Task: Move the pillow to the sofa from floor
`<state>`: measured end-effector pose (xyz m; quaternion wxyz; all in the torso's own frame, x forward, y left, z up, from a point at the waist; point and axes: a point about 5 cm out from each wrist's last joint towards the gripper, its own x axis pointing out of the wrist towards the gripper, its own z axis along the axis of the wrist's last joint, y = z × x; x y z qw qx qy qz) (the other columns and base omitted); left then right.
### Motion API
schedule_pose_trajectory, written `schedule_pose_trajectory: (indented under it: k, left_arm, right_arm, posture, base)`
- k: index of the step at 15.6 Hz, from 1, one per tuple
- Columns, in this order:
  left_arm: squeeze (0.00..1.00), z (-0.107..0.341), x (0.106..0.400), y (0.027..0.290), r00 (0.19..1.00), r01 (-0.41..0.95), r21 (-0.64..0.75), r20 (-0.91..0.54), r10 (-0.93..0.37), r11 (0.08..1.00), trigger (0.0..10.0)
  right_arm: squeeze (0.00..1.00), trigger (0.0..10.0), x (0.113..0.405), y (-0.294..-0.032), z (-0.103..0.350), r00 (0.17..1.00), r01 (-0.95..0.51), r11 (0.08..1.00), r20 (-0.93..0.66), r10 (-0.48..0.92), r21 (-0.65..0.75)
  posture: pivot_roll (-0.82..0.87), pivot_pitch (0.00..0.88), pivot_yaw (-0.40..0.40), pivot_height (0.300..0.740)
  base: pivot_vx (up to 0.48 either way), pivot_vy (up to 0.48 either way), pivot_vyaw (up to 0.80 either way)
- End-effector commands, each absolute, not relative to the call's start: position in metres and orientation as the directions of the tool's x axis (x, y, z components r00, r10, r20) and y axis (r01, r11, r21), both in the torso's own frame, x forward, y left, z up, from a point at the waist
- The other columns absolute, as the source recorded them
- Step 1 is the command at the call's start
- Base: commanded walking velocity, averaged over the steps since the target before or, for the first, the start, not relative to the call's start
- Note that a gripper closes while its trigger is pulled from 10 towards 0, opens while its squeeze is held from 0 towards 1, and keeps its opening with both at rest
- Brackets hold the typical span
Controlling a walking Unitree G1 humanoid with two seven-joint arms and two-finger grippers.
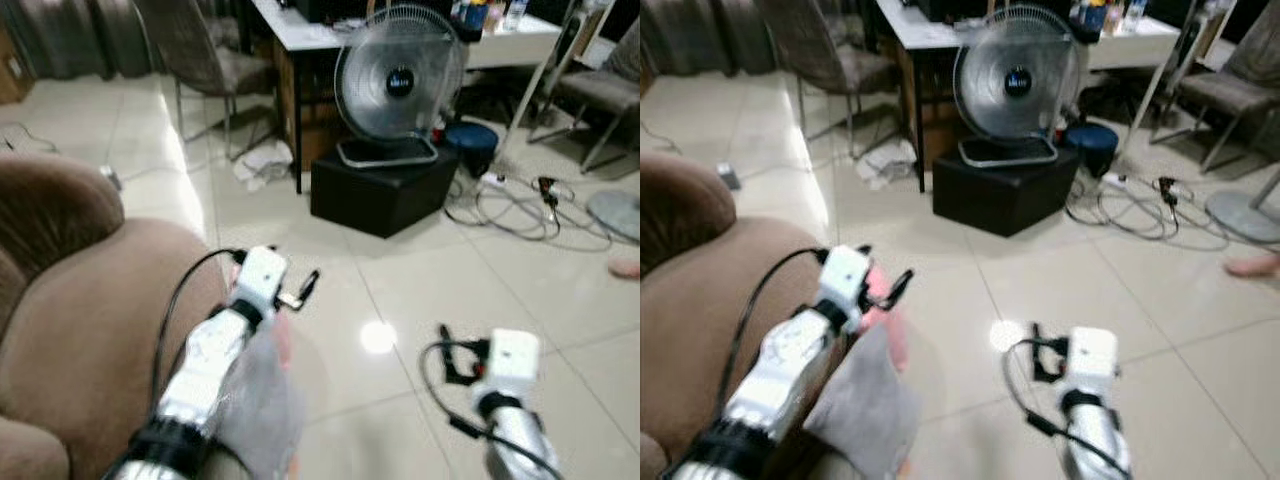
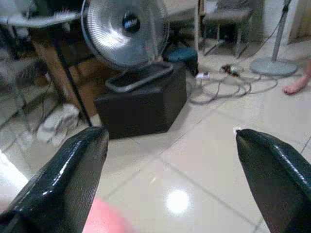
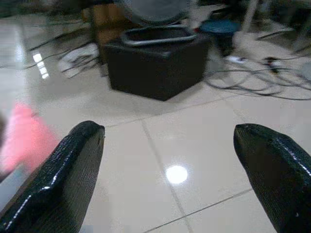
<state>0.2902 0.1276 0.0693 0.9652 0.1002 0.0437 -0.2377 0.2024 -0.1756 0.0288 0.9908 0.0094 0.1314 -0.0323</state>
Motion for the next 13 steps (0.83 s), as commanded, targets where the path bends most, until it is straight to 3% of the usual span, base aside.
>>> schedule_pose_trajectory:
  k: [1,13]
  left_arm:
    - [0.00,0.069,0.288,0.129,0.878,0.478,0.171,-0.124,-0.462,0.862,10.0]
    - [0.00,0.056,0.278,0.127,0.870,0.488,0.166,-0.168,-0.463,0.857,10.0]
  right_arm:
    - [0.00,10.0,0.200,-0.176,0.029,0.961,0.060,0.998,-0.272,-0.055,0.010]
    - [0.00,10.0,0.196,-0.173,0.025,0.960,0.001,0.999,-0.279,-0.012,-0.042]
  posture:
    - [0.04,0.000,-0.003,0.695]
    - [0.05,0.000,-0.007,0.595]
  base:
    - [0.000,0.000,0.00]
    - [0.021,0.000,0.00]
